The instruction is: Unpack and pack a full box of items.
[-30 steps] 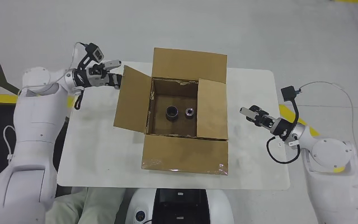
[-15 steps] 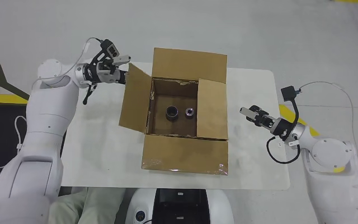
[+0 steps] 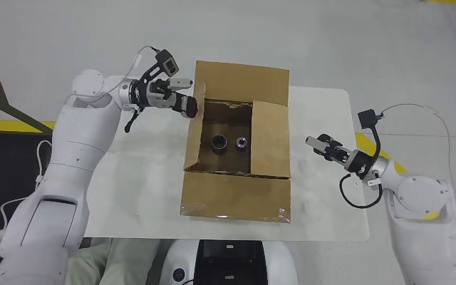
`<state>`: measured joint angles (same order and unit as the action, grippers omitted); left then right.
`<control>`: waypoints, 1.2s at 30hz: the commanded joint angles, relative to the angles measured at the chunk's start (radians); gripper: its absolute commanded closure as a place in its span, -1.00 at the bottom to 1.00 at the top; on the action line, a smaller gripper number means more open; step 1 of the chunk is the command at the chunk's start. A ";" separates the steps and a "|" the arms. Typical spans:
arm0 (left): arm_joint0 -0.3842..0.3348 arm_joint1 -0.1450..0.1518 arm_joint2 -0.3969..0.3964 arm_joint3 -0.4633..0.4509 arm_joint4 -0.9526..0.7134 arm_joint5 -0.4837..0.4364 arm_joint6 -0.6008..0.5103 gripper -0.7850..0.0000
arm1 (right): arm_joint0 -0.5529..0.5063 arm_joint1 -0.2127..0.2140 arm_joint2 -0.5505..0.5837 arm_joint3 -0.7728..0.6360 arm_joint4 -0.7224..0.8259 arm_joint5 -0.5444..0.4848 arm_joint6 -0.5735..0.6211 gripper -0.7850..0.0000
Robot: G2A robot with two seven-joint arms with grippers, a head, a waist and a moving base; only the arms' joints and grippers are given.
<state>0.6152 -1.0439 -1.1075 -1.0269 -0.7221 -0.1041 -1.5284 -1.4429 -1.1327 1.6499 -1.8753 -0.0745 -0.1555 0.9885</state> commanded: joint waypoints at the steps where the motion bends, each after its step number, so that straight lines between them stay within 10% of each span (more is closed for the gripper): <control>1: -0.004 -0.005 0.014 0.003 -0.003 0.003 0.000 -1.00 | 0.000 0.000 0.000 0.000 0.000 0.000 0.000 -1.00; 24: -0.012 -0.043 0.146 0.053 0.120 -0.007 0.030 -1.00 | 0.000 0.000 0.000 0.000 0.000 0.000 0.000 -1.00; 36: -0.021 -0.028 0.051 0.032 0.057 -0.058 0.062 -1.00 | 0.000 0.000 0.000 0.000 0.000 0.000 0.000 -1.00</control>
<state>0.5947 -1.0752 -1.0386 -0.9937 -0.6645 -0.1444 -1.4834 -1.4429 -1.1327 1.6499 -1.8753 -0.0745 -0.1555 0.9885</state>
